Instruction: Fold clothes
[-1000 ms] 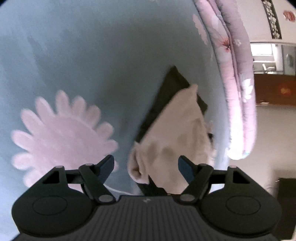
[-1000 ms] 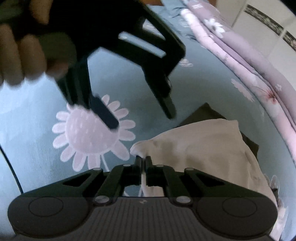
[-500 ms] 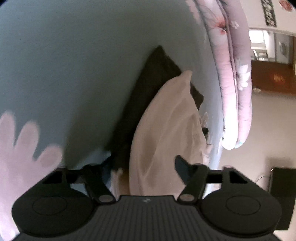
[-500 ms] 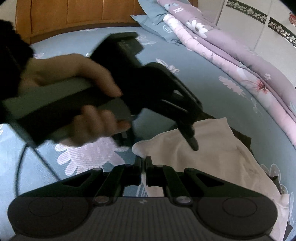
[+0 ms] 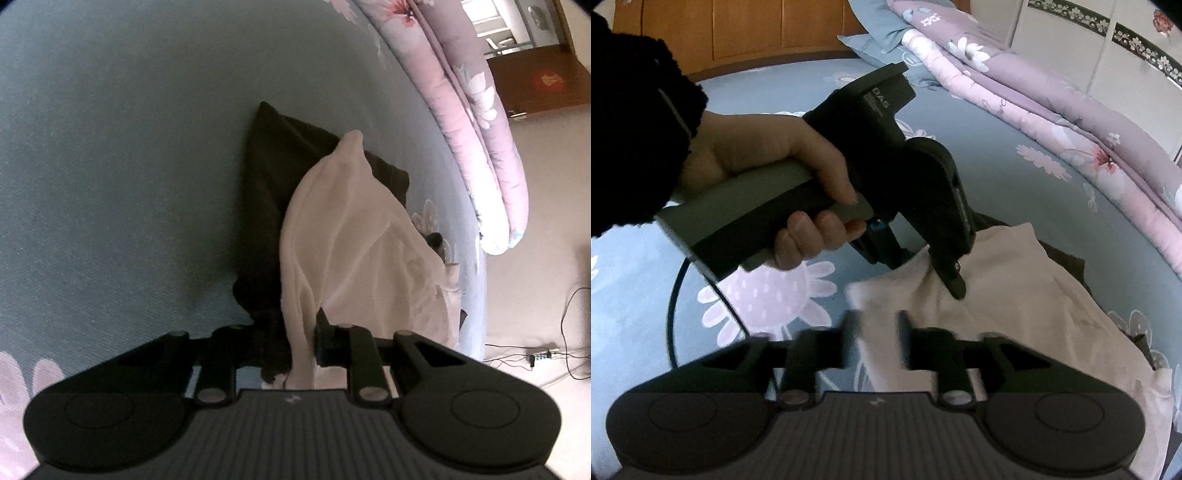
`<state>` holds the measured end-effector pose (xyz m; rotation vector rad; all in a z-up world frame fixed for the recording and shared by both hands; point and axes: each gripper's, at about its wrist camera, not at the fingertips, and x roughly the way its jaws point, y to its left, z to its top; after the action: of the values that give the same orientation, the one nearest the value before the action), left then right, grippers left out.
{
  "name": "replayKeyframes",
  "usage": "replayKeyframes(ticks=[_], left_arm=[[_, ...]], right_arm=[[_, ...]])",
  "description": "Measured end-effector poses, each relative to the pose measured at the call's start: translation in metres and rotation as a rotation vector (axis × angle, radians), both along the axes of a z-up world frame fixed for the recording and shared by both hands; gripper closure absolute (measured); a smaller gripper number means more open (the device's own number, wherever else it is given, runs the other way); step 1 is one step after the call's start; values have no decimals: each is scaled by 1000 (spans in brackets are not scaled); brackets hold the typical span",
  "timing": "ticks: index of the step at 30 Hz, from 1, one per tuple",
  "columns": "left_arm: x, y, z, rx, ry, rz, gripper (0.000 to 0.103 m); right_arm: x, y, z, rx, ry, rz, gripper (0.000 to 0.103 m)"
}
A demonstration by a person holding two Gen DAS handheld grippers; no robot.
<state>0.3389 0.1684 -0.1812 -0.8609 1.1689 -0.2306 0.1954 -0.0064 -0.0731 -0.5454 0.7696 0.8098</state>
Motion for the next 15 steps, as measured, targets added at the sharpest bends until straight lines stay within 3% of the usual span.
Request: replayKeyframes(ticks=[2,5,10,13,15], left_arm=[[0,1,1,8,7,3,82],[2,-3,4,39,10,-6,82],[5,-5,7,70,24,-19,81],[4,-6,8,80,25,-22,80],[4,-5,7,80,31,-14,79]], right_arm=[[7,-22,7,40,47,-39,64],[33,-78,16,123,174,-199,61],[90,-224,30,241,264,-572,56],[123,-316,31,362,295,-748,52],[144,-370,17,474,382,-832,47]])
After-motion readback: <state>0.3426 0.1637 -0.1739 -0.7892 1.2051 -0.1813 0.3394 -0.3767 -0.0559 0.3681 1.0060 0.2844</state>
